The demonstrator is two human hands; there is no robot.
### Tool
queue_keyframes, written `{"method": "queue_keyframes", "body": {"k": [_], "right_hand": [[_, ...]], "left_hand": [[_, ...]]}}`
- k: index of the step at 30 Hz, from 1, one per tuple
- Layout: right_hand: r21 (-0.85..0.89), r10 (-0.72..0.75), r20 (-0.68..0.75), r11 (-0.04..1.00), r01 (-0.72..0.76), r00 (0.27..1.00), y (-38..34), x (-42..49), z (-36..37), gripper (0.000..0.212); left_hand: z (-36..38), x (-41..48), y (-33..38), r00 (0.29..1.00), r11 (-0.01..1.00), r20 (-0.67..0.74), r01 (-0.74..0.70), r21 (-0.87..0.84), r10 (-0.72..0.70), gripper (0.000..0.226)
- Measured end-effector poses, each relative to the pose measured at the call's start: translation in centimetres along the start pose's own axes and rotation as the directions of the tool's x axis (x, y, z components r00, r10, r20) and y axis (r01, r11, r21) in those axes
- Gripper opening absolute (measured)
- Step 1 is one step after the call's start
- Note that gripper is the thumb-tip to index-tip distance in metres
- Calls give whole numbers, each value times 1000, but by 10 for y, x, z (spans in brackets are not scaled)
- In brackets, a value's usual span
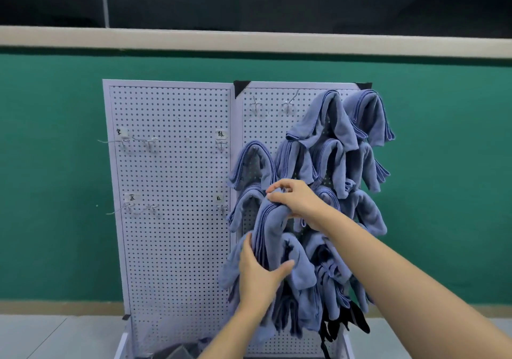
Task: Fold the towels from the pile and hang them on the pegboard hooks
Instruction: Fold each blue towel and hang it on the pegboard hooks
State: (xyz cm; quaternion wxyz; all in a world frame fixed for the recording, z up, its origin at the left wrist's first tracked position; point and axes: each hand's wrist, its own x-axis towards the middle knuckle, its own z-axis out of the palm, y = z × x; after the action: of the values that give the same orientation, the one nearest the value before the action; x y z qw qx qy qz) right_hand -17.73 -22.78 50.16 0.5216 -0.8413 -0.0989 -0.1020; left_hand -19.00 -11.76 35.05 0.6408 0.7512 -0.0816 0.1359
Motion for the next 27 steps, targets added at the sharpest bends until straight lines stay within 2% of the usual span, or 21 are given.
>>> {"method": "queue_keyframes", "body": {"k": [2,5,7,9,11,13,15,17,19,22,25,27], "right_hand": [[150,35,-69,988,-24,997,-1,2,-17,15],[381,136,-115,921,-83,984,17,6,-47,14],[429,231,-105,888,-166,967,41,5,-64,10],[292,313,-70,914,-281,947,65,0,-74,10],[30,311,-56,950,-309,949,78,-7,-74,14],[-81,189,-53,978,-193,980,75,-8,-68,20],[-52,63,39,997,-61,997,60,-6,-61,30],[-46,-18,149,999,26,989,43,2,-58,47],[-113,-93,162,987,112,982,31,15,-61,63],[-345,-240,49,907,242,969,17,43,-72,61],[-655,-381,-139,727,204,914,-3,66,-92,45],[-759,-488,-216,629,169,846,-20,73,-111,43]], "left_hand": [[-1,8,-5,994,993,-95,-47,109,58,88],[-15,22,4,969,974,-162,-162,158,187,48],[-28,32,23,960,957,-149,-205,205,238,34],[-38,46,47,967,944,-91,-207,257,237,27],[-40,58,70,970,921,-40,-212,328,238,23],[-35,69,91,968,885,6,-231,404,250,18],[-28,80,110,966,856,43,-245,456,253,16],[-20,92,127,960,823,74,-269,500,269,18],[-13,107,146,949,790,96,-304,532,301,19],[-6,129,175,925,757,131,-367,540,355,14],[-6,152,204,880,714,151,-457,531,451,20],[-11,168,218,837,665,161,-519,538,523,24]]}}
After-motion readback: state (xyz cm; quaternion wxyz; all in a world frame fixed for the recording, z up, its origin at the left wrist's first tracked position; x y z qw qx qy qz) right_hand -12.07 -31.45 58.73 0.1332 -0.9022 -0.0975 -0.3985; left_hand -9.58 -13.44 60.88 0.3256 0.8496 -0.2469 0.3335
